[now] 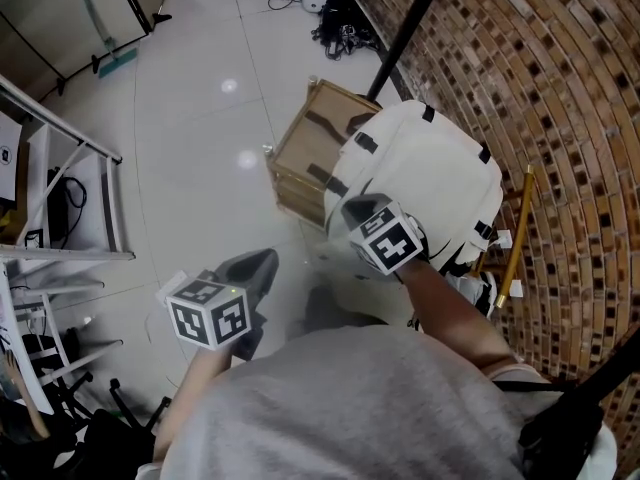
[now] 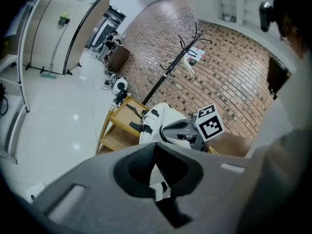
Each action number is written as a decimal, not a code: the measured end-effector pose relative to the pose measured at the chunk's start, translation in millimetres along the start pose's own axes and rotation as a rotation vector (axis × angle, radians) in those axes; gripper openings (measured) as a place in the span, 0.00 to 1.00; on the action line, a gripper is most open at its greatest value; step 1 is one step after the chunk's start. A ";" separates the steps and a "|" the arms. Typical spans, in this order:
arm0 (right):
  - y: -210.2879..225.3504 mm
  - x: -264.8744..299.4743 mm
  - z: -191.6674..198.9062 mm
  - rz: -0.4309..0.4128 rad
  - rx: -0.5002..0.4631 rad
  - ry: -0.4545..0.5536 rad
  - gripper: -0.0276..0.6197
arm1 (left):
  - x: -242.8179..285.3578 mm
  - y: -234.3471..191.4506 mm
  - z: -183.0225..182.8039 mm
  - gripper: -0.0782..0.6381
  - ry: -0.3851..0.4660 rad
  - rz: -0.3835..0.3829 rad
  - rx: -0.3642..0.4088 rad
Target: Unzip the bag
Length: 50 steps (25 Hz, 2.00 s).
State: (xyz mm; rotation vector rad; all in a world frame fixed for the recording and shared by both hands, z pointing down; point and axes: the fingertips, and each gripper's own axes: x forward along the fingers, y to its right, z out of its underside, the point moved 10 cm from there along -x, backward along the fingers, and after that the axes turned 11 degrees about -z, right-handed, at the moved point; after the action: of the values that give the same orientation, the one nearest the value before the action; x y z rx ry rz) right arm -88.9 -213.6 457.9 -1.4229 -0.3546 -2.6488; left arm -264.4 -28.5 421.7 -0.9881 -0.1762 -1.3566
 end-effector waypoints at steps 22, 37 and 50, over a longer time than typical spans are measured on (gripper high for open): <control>20.9 -1.2 -25.4 -0.031 -0.011 0.016 0.06 | 14.8 -7.7 -15.0 0.11 0.020 0.001 -0.030; 46.8 -5.3 -46.1 -0.039 -0.004 0.045 0.06 | 28.6 -12.6 -28.0 0.11 0.019 0.005 -0.037; 72.4 -9.9 -51.7 -0.020 0.032 0.069 0.06 | 40.1 -16.4 -44.6 0.11 0.024 0.006 -0.034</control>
State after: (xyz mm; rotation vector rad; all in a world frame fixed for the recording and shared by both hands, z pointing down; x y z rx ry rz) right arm -109.9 -297.0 433.1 -1.3220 -0.4040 -2.6880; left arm -286.7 -86.3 428.0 -0.9992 -0.1319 -1.3690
